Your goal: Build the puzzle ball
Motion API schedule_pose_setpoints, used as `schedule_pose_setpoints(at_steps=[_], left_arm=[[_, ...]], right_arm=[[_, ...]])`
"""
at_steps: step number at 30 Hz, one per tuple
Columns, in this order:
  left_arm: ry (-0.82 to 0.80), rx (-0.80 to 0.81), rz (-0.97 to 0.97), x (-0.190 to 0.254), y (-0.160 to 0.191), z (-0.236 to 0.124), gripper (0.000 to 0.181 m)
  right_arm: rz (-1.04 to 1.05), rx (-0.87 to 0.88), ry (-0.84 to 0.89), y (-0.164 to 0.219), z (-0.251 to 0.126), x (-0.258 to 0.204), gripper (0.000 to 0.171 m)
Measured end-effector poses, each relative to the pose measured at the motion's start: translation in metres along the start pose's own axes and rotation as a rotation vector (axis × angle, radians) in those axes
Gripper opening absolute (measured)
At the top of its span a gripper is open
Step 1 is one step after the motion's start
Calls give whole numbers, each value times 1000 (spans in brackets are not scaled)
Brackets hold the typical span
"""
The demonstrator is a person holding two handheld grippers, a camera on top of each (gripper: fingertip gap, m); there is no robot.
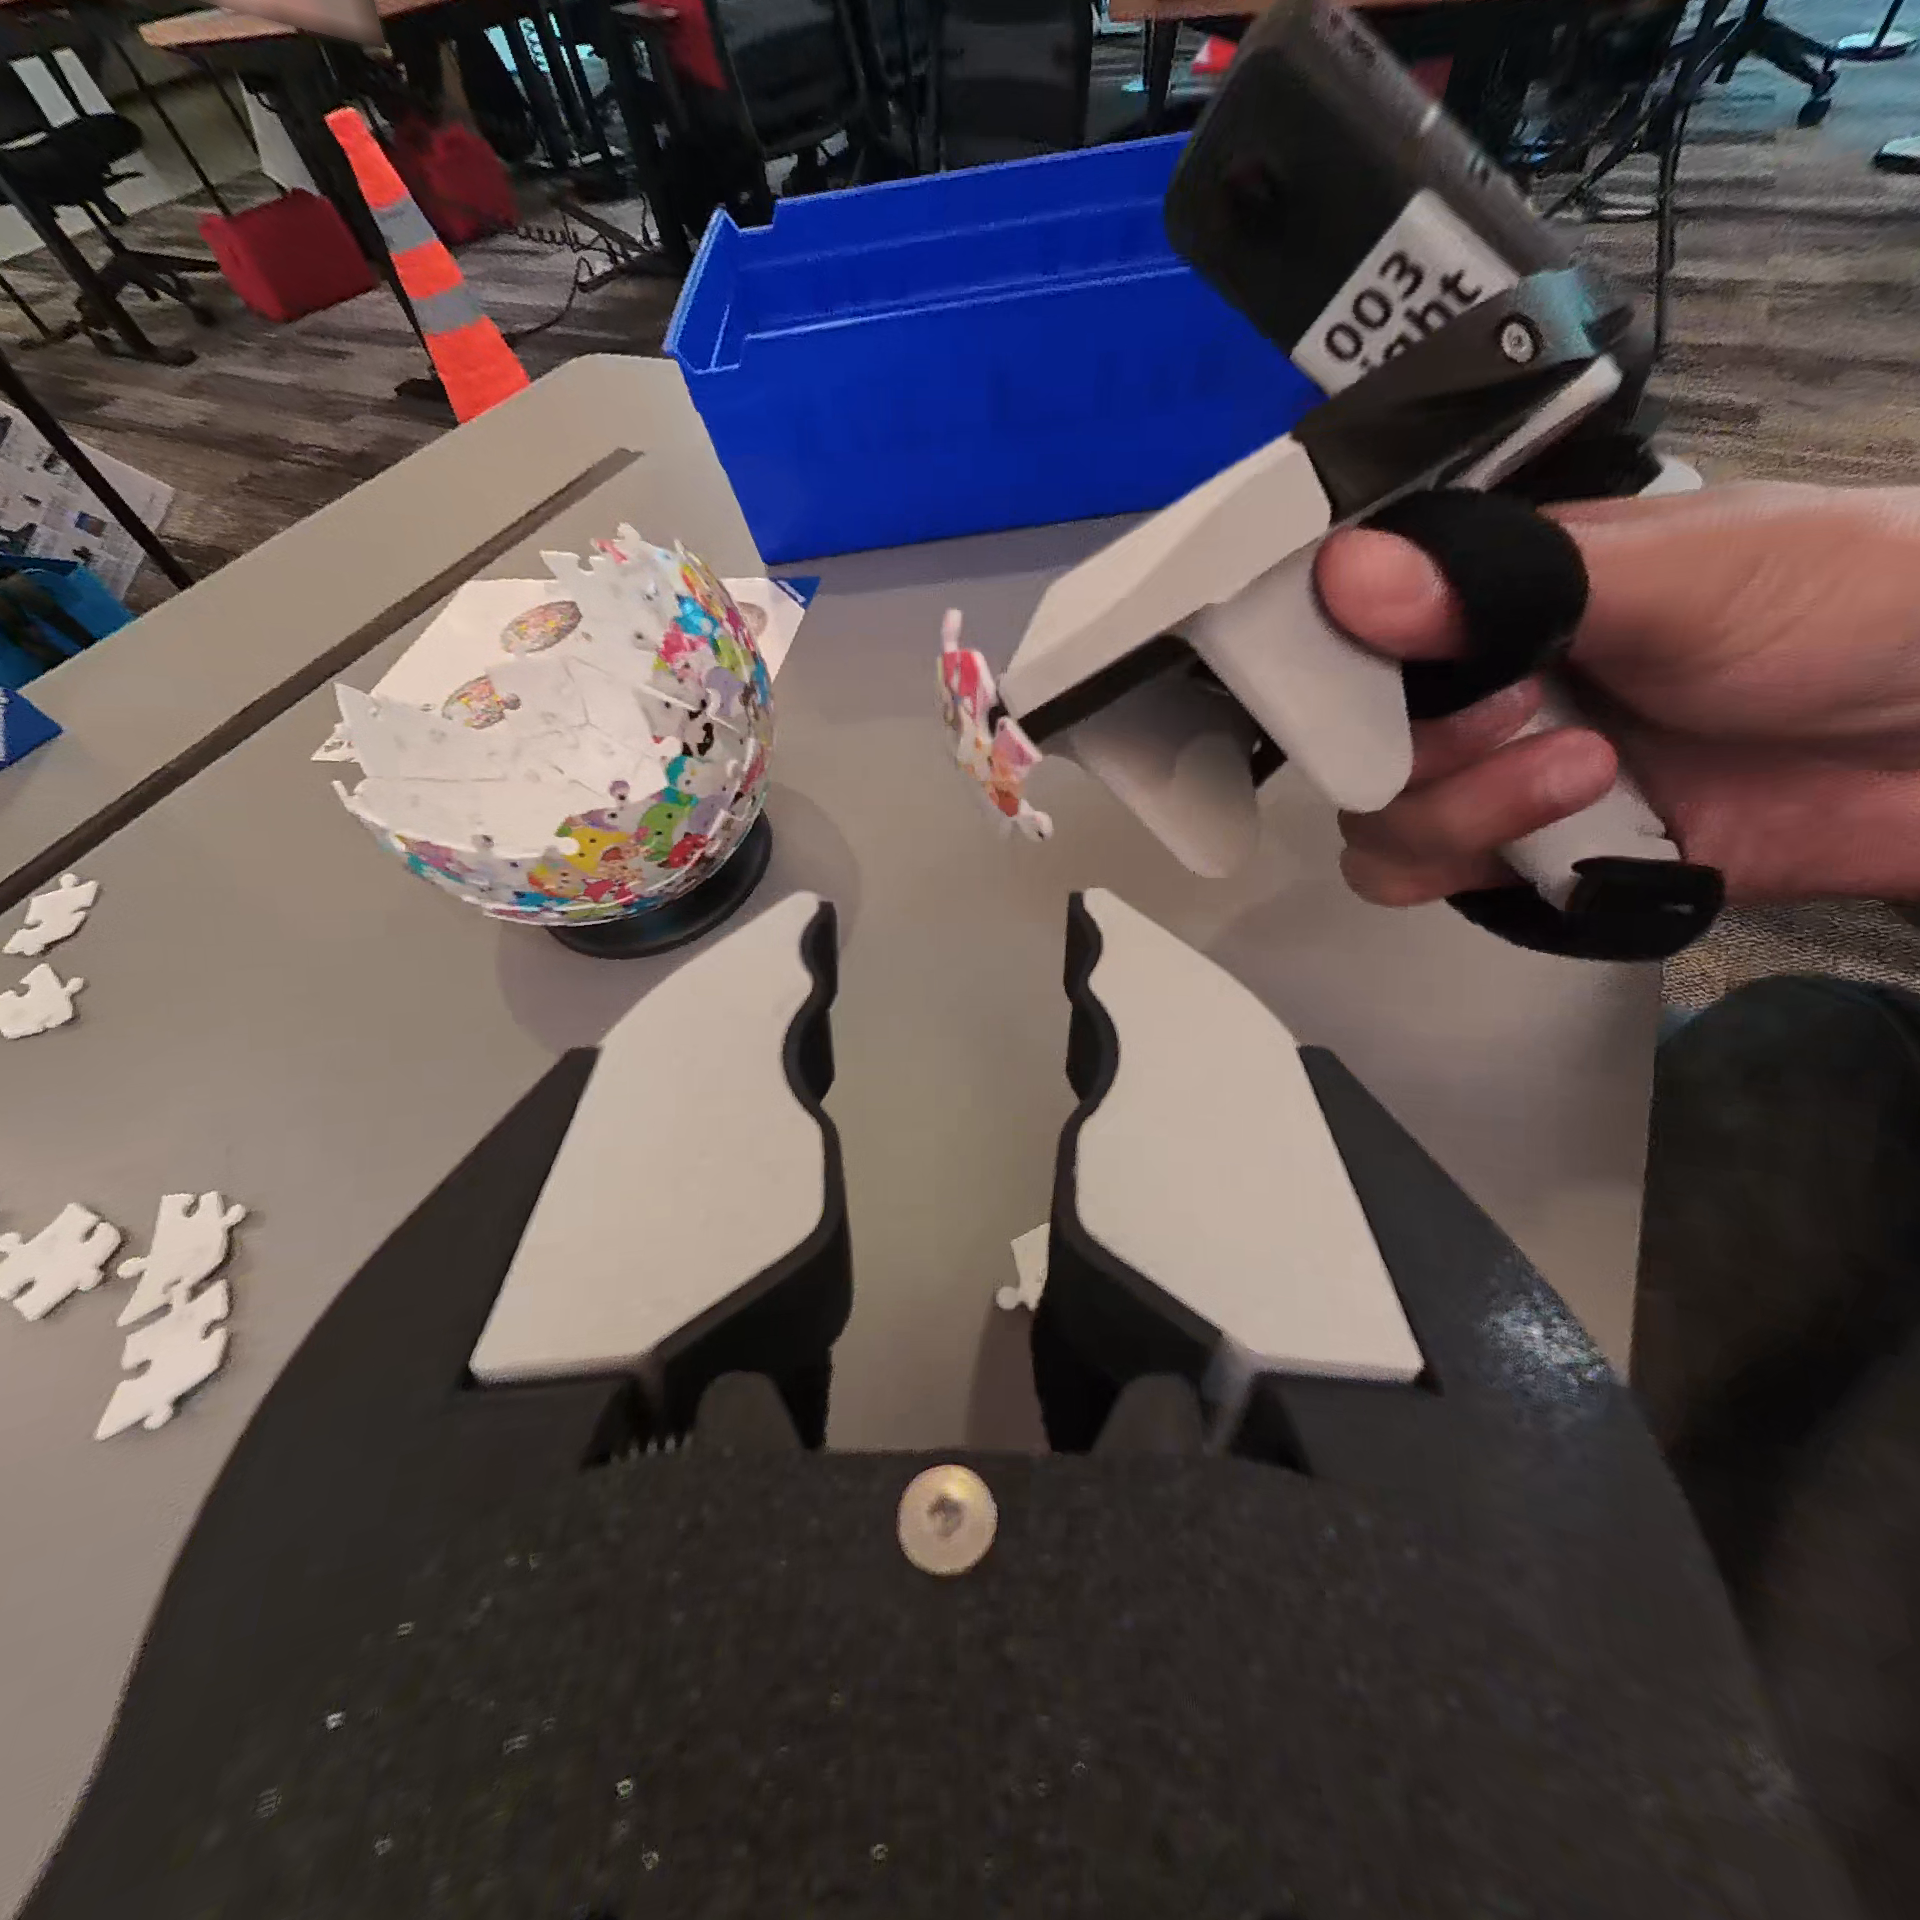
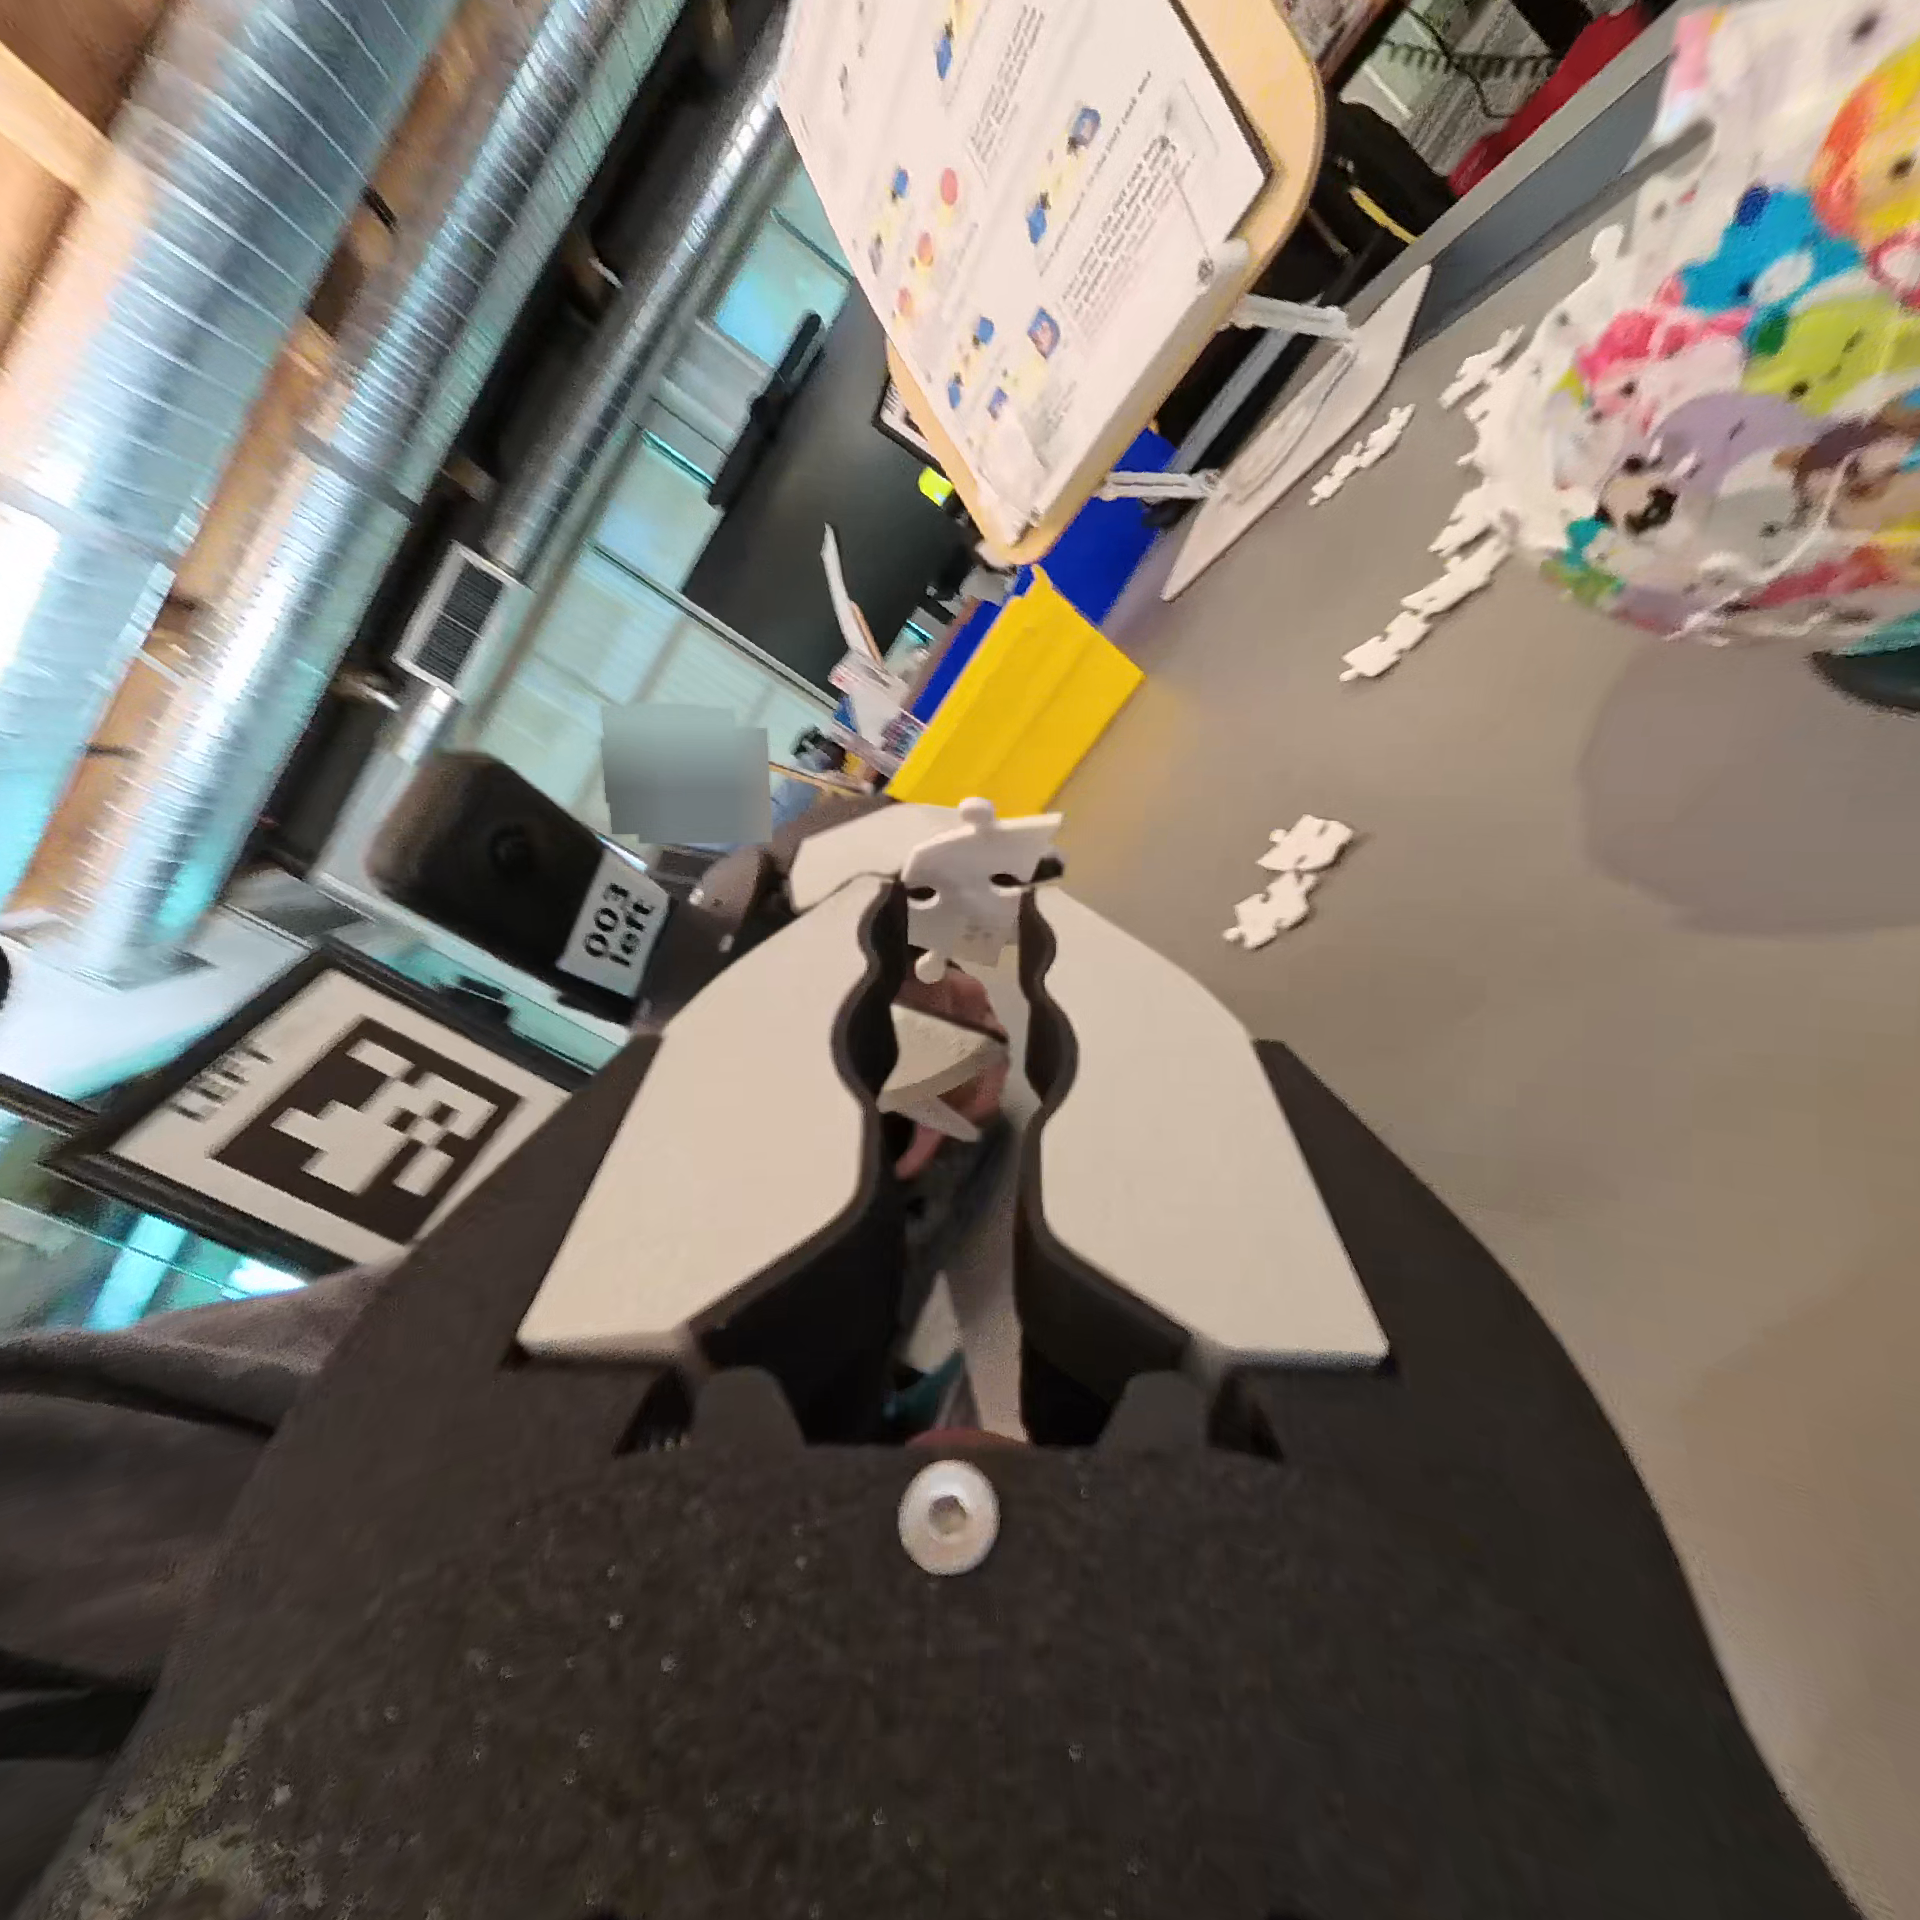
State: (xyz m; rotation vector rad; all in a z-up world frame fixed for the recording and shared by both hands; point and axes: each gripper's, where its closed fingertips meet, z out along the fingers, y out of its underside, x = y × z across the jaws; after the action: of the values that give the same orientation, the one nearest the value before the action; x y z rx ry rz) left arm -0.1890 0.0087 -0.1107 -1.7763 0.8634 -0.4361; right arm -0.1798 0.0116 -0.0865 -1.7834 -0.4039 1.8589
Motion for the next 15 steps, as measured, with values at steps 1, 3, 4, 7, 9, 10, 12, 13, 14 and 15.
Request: schedule_pose_setpoints(at_steps=[1,3,4,7,9,10,12,13,14,15], left_arm=[[-8,5,14,1,-1,0,36],[-32,30,53,4,-3,-2,23],[-34,56,69,7,-7,-3,19],[-53,65,119,11,-10,-4,9],[-61,82,136,10,-11,-4,0],[-64,80,132,8,-10,-5,0],[-60,49,108,1,-4,-6,0],[-61,37,90,-3,0,-9,0],[-51,37,74,-7,3,-12,0],[-31,38,58,-9,6,-15,0]], right_arm=[[35,22,-27,0,0,-2,20],[103,26,-62,4,0,-1,20],[126,28,-79,6,2,-1,20],[263,58,-179,10,4,-3,0],[302,43,-199,15,7,0,0],[311,34,-206,16,8,1,2],[271,35,-167,11,3,6,5],[211,30,-114,7,-1,12,7],[142,15,-63,3,-5,17,7],[79,-4,-24,0,-9,21,8]])
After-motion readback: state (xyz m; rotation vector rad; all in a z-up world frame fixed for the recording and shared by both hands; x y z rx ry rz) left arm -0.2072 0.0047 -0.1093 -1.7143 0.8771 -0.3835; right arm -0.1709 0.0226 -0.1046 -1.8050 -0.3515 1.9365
